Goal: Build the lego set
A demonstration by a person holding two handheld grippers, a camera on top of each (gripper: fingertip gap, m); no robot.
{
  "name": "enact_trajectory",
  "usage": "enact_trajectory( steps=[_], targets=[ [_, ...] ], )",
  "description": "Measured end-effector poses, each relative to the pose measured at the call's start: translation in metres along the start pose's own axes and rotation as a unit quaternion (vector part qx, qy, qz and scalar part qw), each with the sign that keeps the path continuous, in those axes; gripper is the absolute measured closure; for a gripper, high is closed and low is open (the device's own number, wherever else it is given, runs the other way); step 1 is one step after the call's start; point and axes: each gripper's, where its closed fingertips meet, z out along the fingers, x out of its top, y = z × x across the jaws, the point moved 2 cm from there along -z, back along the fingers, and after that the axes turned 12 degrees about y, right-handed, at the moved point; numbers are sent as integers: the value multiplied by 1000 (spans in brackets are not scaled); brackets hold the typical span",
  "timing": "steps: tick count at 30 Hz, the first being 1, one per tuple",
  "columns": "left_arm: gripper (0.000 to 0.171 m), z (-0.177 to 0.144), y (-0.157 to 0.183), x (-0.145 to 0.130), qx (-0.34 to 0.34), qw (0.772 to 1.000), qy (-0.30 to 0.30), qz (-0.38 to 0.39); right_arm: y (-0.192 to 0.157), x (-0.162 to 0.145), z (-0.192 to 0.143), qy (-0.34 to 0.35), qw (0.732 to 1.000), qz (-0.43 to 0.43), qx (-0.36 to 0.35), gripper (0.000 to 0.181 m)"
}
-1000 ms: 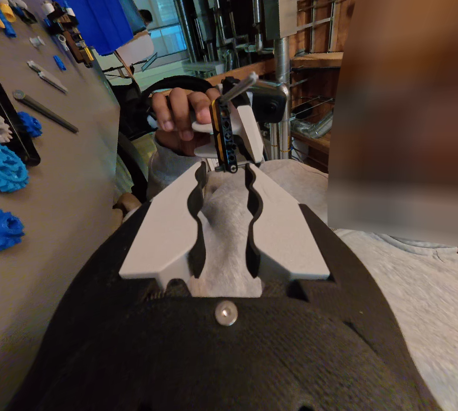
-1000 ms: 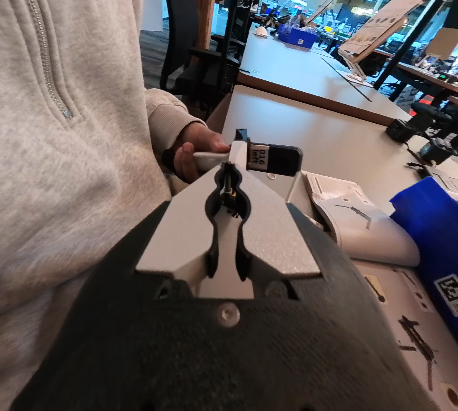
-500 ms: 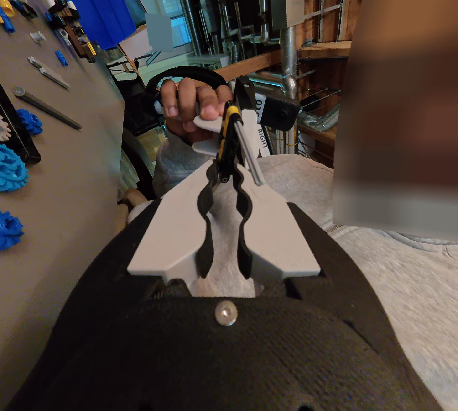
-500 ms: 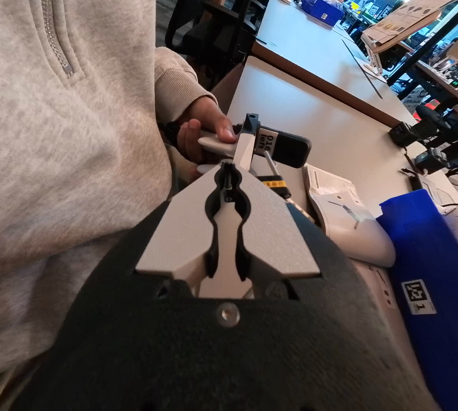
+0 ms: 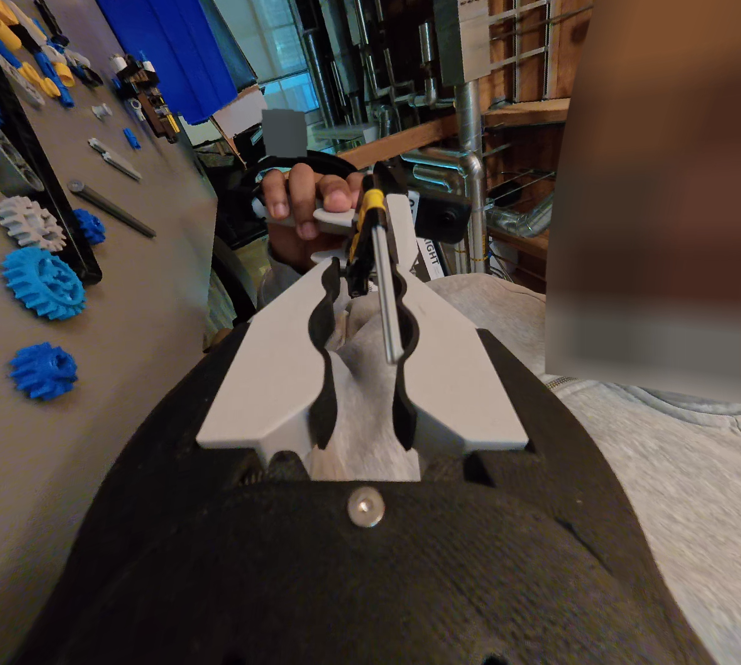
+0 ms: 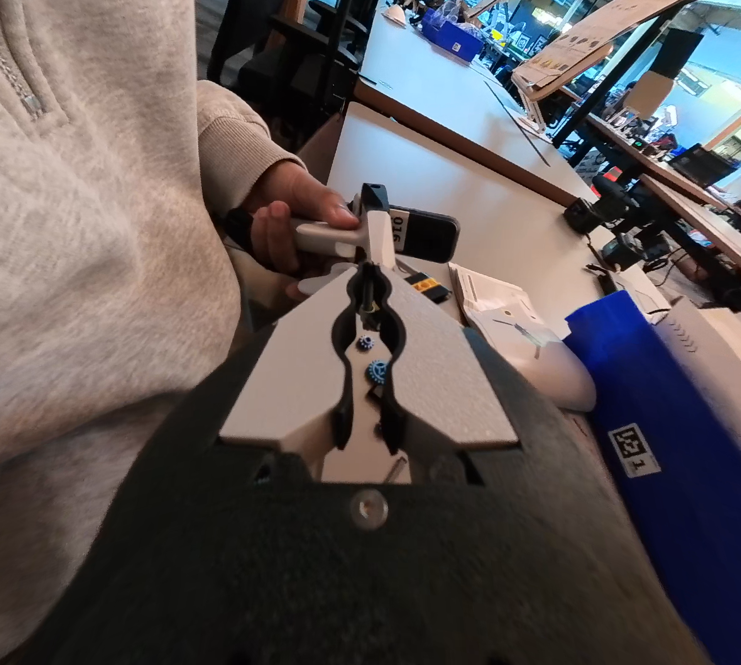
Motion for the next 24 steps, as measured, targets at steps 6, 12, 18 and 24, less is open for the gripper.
enact_trajectory(
  steps=[6, 12, 18, 24],
  targets=[
    [151, 0, 0, -1, -2, 1000, -5, 0, -4, 2, 3, -9, 999, -31, 1, 180],
    [150, -2, 3, -4, -4, 1000, -25, 9, -8, 4, 3, -16, 999, -50, 13, 179],
    [139, -3, -1, -3, 22, 998, -36, 37, -10, 4, 1, -25, 997, -70, 16, 180],
    [137, 0, -4, -14, 33, 995, -73, 61, -8, 10, -1, -8, 998, -66, 15, 179]
  ],
)
